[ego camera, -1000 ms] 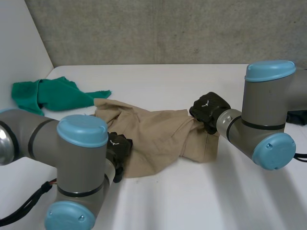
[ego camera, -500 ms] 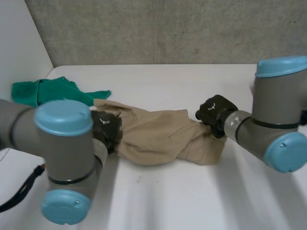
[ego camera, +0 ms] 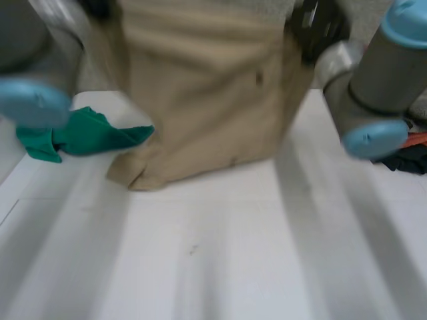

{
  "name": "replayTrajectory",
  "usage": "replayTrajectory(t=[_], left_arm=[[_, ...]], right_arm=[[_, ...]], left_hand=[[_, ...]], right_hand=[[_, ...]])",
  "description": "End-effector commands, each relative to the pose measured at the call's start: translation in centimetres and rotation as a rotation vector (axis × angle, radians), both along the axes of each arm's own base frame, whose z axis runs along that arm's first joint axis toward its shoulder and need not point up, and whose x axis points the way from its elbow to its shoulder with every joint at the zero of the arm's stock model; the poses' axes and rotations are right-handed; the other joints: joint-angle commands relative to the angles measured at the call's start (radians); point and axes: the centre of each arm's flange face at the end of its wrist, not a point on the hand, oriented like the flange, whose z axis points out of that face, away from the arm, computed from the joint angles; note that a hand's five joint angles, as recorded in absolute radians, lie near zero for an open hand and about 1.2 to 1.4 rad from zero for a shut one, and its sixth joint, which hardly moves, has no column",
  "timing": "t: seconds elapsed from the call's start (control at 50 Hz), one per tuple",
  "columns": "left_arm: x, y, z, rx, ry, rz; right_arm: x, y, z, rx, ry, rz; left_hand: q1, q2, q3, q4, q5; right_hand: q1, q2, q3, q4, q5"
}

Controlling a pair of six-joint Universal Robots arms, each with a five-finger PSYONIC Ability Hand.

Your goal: Fold the laundry.

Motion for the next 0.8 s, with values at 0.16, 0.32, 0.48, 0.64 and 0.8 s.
replayTrajectory(t=[0.16, 0.32, 0.48, 0.64, 0.8], left_arm=[[-0.3, -0.9, 1.0, -0.184, 0.115, -0.109], [-1.9, -2.4, -12.1, 0.133, -0.009, -0.131], [-3.3, 0.1, -22.1, 0.397, -0.114, -0.172], [-2.9, 4.8, -22.6, 0.523, -0.18, -0.193], [-0.1, 15.0, -20.3, 0.837, -0.486, -0.242]], right_arm=[[0.6, 0.2, 1.3, -0.229, -0.159, 0.134], [0.4, 0.0, -10.5, 0.138, 0.04, 0.094], [-0.8, 1.9, -20.5, 0.458, 0.263, 0.044], [-3.0, 4.5, -21.0, 0.654, 0.363, 0.011], [-8.2, 10.5, -16.9, 0.959, 0.564, -0.001]], left_hand=[[0.271, 0.208, 0.207, 0.199, 0.242], [0.271, 0.208, 0.207, 0.199, 0.242], [0.271, 0.208, 0.207, 0.199, 0.242], [0.271, 0.208, 0.207, 0.199, 0.242], [0.271, 0.208, 0.207, 0.199, 0.242]], right_hand=[[0.292, 0.229, 0.209, 0.2, 0.22], [0.292, 0.229, 0.209, 0.2, 0.22], [0.292, 0.229, 0.209, 0.2, 0.22], [0.292, 0.229, 0.209, 0.2, 0.22], [0.292, 0.229, 0.209, 0.2, 0.22]])
